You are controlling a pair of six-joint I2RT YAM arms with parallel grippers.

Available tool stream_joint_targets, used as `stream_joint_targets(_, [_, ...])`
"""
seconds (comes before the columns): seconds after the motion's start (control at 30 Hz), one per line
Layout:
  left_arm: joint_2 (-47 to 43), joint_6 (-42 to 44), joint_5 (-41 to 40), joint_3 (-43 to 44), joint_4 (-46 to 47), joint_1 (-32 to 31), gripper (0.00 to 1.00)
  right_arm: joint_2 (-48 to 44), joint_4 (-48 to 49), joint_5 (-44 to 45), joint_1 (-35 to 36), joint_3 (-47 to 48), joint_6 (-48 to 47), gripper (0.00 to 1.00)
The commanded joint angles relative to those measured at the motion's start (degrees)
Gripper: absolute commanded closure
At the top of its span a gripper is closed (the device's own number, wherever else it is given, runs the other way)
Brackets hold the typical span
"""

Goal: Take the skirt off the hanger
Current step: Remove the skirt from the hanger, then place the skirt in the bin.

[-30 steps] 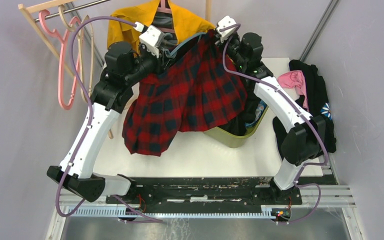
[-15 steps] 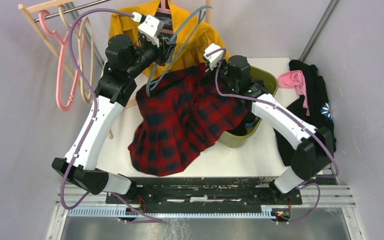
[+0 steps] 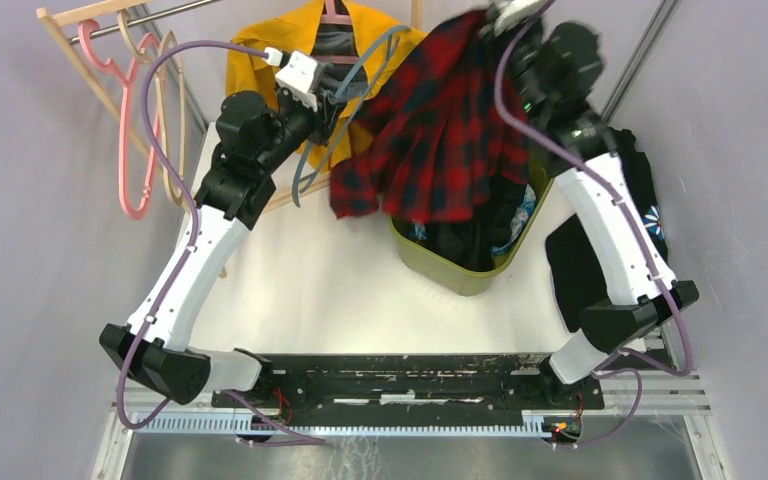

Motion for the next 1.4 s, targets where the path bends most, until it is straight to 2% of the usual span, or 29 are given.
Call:
stream_joint_targets(0.0, [-5.06,-2.41,-1.34,-3.22,0.04,0.17,0.97,1.23,12.95,8.04,-6.93,20.02,-0.61,0.99])
stream_joint_targets(0.1, [-7.16,-2.43,-2.08,-5.49,-1.19,0.1,0.97,1.35,16.24,9.59,-8.0,22.24,-6.16,0.99])
stream_joint_targets(0.2, [-8.4,-1.96,-2.36,-6.6,-3.0,0.17,0.97,-1.13,16.81,9.7,-8.09,18.67,-6.73,0.99])
stream_joint_targets(0.37, [-10.56,-1.78,-2.81,-8.68,-3.94,0.17,0.97,-5.88,14.36,4.88,-8.06,10.31,0.79,0.99])
stream_joint_targets(0.47, [-11.24,-1.48,-2.76,-9.21,-3.95,0.11,0.97,-6.11,8.91,1.3,-8.01,9.63,6.13,0.99])
stream_joint_targets(0.67, [-12.8,-1.82,-2.6,-10.61,-4.06,0.05,0.97,-7.98,5.78,-3.95,-8.01,5.2,16.82,0.99])
stream_joint_targets(0.8, [-13.84,-1.35,-3.18,-11.62,-4.97,0.06,0.97,-12.39,5.16,-8.36,-7.64,-3.22,25.0,0.99])
stream_joint_targets(0.9, [-14.64,-1.05,-3.49,-12.27,-5.18,0.07,0.97,-18.26,3.9,-5.76,-5.11,-14.55,30.85,0.99])
stream_joint_targets(1.07, [-15.07,-0.86,-3.64,-12.79,-5.5,-0.32,0.97,-27.24,-2.41,7.04,0.5,-31.89,34.6,0.99])
stream_joint_targets(1.13, [-14.89,-0.51,-3.91,-12.83,-5.66,-0.82,0.97,-28.61,-9.2,13.02,2.06,-34.15,37.48,0.99])
stream_joint_targets(1.27, [-14.51,0.55,-4.74,-12.66,-6.21,-1.77,0.97,-25.98,-27.14,18.7,3.99,-31.48,39.69,0.99])
stream_joint_targets(1.37, [-14.42,0.64,-4.96,-12.84,-6.32,-1.99,0.97,-23.9,-28.0,18.22,3.97,-34.99,40.73,0.99])
